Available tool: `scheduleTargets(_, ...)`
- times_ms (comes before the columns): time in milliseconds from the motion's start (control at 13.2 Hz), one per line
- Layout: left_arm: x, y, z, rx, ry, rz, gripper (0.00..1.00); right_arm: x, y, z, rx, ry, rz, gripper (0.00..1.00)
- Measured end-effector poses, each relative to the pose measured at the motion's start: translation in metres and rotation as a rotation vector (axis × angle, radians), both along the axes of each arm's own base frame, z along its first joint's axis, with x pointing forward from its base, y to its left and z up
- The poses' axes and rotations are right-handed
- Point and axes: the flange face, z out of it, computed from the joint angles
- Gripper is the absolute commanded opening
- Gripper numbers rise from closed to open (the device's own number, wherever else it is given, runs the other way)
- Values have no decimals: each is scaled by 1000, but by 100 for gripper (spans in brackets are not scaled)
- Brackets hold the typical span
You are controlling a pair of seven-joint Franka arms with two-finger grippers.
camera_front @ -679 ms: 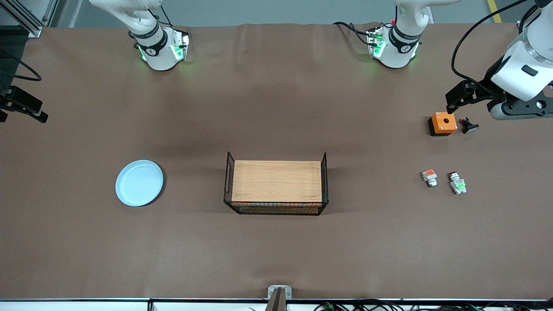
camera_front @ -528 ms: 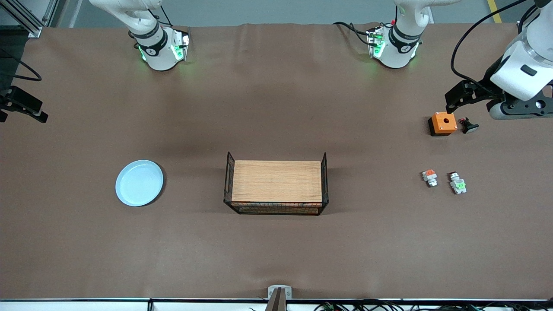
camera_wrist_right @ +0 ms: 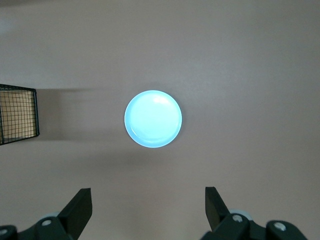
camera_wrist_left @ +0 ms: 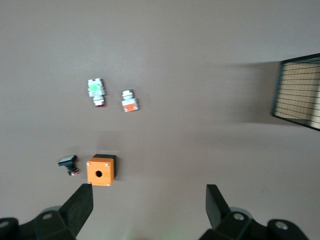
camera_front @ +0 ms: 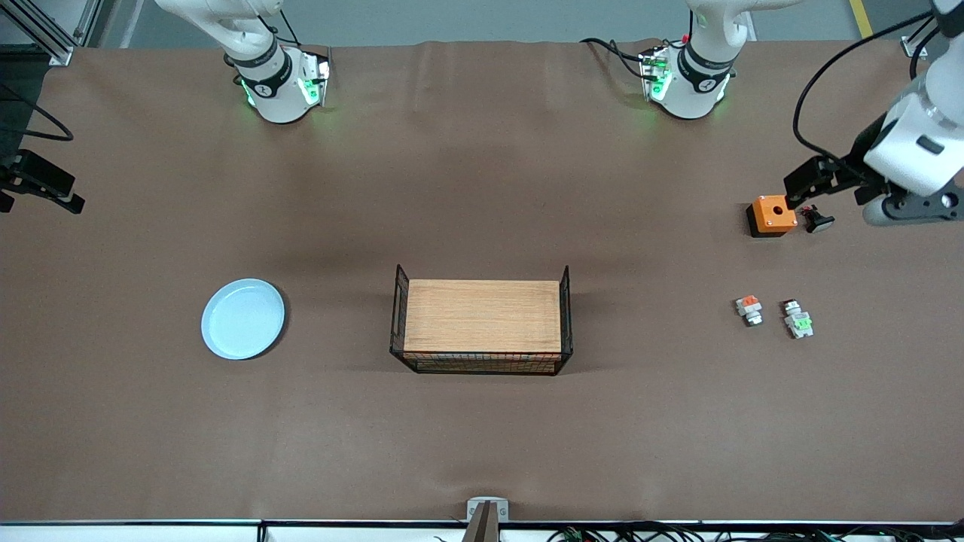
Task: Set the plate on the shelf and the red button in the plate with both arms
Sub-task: 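Move the right gripper toward the blue plate while the left gripper reaches the switches, then grasp the green switch with the left gripper while the right gripper reaches the plate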
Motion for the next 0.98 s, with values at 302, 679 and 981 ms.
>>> scheduleTargets(302, 29, 30, -84, 81, 24, 39, 99, -2, -6, -28, 5, 101, -11, 100)
scheduleTargets(679, 19, 119, -225, 47, -50, 148, 100, 32, -26, -115, -60, 182, -26, 100)
scheduleTargets(981, 7, 158, -324, -3, -52, 206, 100, 41, -46, -197, -62, 153, -36, 100)
